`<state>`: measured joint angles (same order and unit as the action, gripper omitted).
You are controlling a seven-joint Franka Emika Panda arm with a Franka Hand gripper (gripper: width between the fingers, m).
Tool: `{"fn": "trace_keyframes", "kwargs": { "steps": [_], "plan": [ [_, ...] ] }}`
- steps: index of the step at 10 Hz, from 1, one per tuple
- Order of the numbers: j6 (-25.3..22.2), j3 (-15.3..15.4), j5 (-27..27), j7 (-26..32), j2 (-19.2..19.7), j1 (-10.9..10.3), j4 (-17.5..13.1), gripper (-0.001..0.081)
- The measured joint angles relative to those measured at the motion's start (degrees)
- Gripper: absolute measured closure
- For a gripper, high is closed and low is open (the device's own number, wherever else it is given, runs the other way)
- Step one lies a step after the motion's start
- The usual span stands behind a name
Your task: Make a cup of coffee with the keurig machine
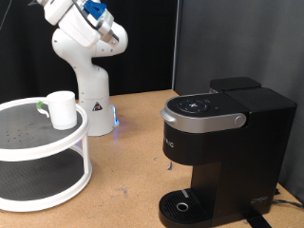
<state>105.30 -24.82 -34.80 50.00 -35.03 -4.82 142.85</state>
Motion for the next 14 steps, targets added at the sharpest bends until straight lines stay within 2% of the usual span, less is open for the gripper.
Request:
{"fn": "trace_keyframes", "kwargs": {
  "steps": [1,4,8,10,14],
  "plan": [
    [-0.1,0.0,0.0,0.0,0.1,0.0,0.0,0.0805],
    [-6.5,-1.1,3.3,1.5,-0.4,0.2,-0.2,0.0805],
    [-13.5,-5.9,7.6,7.0,-4.5,2.7,-0.4,0.0805],
    [-17.8,-8.8,10.0,8.7,-6.0,3.7,-1.4,0.0805],
    [-18.6,-9.7,11.2,9.6,-6.6,4.1,-1.5,0.0805]
  ]
}}
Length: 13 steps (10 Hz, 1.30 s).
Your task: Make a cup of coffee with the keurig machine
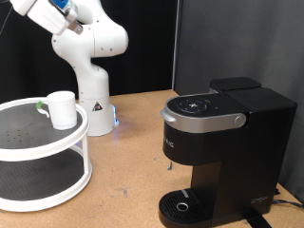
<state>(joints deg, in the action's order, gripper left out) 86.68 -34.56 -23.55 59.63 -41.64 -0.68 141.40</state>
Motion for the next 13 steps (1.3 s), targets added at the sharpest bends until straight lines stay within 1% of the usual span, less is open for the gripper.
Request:
{"fn": "trace_keyframes", "kwargs": {
  "steps": [3,6,10,13],
  "plan": [
    [-0.4,-2.6,3.1,3.7,-0.4,1.4,-0.1,0.0805],
    [-4.1,-6.0,5.5,5.9,-0.7,1.8,-1.6,0.0805],
    [-6.3,-9.2,5.6,6.2,-0.8,1.9,-4.5,0.0805],
    [-6.5,-10.3,6.6,6.2,-0.5,1.9,-6.0,0.0805]
  ]
}}
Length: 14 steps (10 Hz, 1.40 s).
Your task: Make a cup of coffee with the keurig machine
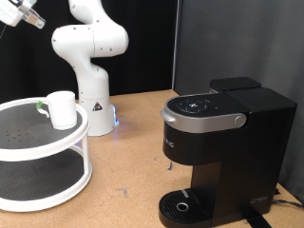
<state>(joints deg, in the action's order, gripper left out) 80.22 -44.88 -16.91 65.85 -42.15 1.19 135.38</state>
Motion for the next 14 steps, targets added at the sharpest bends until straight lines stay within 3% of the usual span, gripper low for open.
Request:
{"fn": "trace_keyframes", "kwargs": {
  "steps": [10,14],
  "plan": [
    [-4.0,-3.1,1.1,0.5,1.9,-0.9,-3.6,0.0805],
    [-3.0,-3.3,1.1,0.6,1.9,-0.9,-2.8,0.0805]
  ]
}}
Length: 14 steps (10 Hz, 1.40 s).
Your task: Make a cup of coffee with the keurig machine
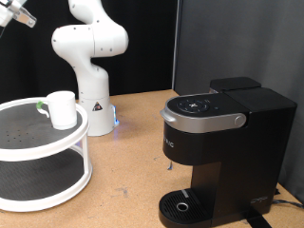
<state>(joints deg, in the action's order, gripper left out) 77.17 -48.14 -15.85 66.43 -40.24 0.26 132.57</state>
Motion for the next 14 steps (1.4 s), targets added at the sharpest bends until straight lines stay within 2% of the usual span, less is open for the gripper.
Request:
{"fn": "trace_keyframes", "kwargs": {
  "steps": [4,6,8,14],
  "plan": [
    [6.9,-0.1,3.1,2.2,0.1,0.0,3.9,0.0805],
    [8.8,-0.8,4.0,3.7,0.5,0.0,5.1,0.0805],
    [9.5,-1.9,4.0,5.1,1.7,-0.2,5.9,0.0805],
    [18.1,-3.7,5.2,9.0,5.8,-0.4,10.2,0.0805]
  ]
}}
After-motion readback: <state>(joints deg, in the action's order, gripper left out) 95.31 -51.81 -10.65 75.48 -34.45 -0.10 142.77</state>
